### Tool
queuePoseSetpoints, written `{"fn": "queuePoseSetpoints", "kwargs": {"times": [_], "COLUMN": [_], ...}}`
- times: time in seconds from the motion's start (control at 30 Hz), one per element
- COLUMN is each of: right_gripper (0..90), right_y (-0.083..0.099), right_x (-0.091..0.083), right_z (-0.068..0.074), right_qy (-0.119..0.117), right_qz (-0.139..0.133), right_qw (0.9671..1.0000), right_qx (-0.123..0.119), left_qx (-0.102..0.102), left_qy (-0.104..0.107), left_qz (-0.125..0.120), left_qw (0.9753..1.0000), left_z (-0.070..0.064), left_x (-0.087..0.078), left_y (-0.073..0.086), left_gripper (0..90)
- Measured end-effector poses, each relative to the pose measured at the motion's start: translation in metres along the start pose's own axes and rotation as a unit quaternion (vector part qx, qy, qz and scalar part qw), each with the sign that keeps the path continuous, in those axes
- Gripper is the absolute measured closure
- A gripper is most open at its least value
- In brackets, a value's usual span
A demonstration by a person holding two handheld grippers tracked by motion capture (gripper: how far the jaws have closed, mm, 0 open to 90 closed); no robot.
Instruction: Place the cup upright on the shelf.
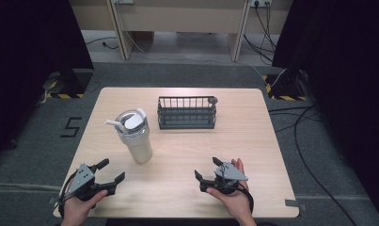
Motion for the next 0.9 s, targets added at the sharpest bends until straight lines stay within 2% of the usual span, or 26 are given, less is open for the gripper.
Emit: {"fn": "queuePoseSetpoints", "kwargs": {"times": [0.27, 0.57, 0.9], "right_gripper": [15.4, 14.6, 7.3], "right_y": [-0.021, -0.036, -0.048], "right_x": [0.009, 0.026, 0.05], "right_z": [0.014, 0.019, 0.026], "right_qy": [-0.026, -0.026, -0.032], "right_qz": [-0.02, -0.032, -0.034], "right_qw": [0.9993, 0.9988, 0.9982], "right_qx": [-0.018, -0.027, -0.038], "left_qx": [0.0, -0.002, 0.0], "left_qy": [0.001, -0.002, 0.0], "left_qz": [0.0, 0.0, 0.0], "left_qw": [1.0, 1.0, 1.0], "left_z": [-0.001, 0.0, -0.001], "left_x": [-0.001, -0.002, -0.001], "left_y": [0.0, 0.0, 0.0], "left_gripper": [15.0, 15.1, 14.9]}}
Point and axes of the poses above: each handheld gripper's, and its own axes: x roughly forward along the jaws, y roughly out of its underside, z roughly to its left, the point moved 2 cm from there along x, roughly forward along the jaws, and after that the axes turned 2 degrees about -x, right-handed, at the moved point
